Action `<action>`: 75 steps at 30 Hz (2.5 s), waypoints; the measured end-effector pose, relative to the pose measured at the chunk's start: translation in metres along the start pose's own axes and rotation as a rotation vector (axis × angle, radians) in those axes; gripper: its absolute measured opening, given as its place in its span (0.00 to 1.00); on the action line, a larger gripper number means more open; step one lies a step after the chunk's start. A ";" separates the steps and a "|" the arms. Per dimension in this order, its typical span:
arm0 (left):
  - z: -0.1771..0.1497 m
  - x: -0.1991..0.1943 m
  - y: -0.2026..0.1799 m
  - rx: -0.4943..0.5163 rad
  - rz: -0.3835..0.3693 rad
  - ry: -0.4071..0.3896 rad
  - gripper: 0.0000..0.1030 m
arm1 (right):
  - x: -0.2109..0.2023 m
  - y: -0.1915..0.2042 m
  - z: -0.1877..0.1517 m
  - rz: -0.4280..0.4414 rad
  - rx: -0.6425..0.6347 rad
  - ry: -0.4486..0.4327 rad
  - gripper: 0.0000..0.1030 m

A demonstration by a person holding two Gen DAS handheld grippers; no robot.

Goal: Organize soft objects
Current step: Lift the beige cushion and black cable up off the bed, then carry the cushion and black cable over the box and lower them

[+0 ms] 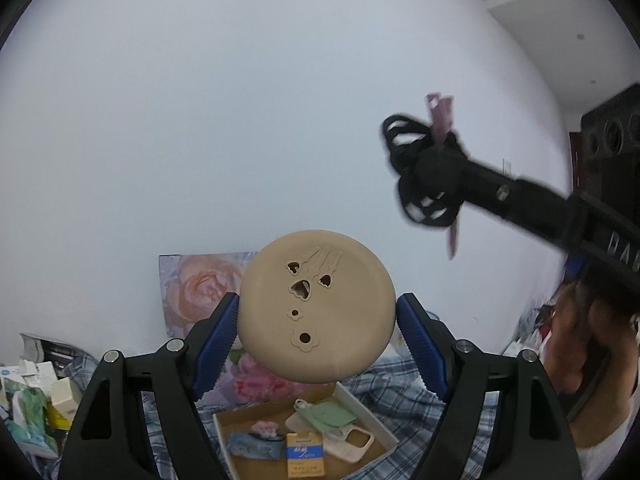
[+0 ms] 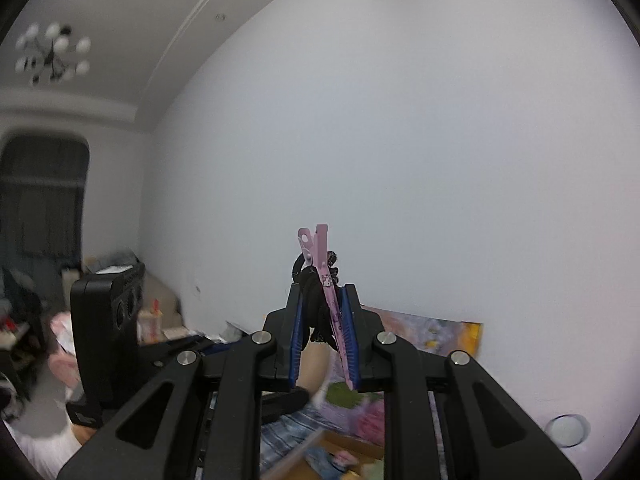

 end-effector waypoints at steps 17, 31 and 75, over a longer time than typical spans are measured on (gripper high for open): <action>-0.027 0.061 0.027 -0.036 0.109 0.075 0.78 | 0.047 -0.022 -0.057 -0.047 0.043 0.084 0.17; -0.061 0.118 0.056 -0.096 0.132 0.227 0.78 | 0.101 -0.064 -0.100 -0.024 0.164 0.239 0.17; -0.170 0.217 0.082 -0.143 0.140 0.566 0.79 | 0.201 -0.097 -0.219 -0.017 0.343 0.628 0.27</action>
Point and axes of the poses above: each gripper's, at about its wrist camera, not at the fingertips, and x roughly the way its jaws point, y to its left, z to its top, the point moved 1 cm from there along x, roughly the way its jaws point, and after that the axes turned 8 degrees about y, right-handed, at the moved point
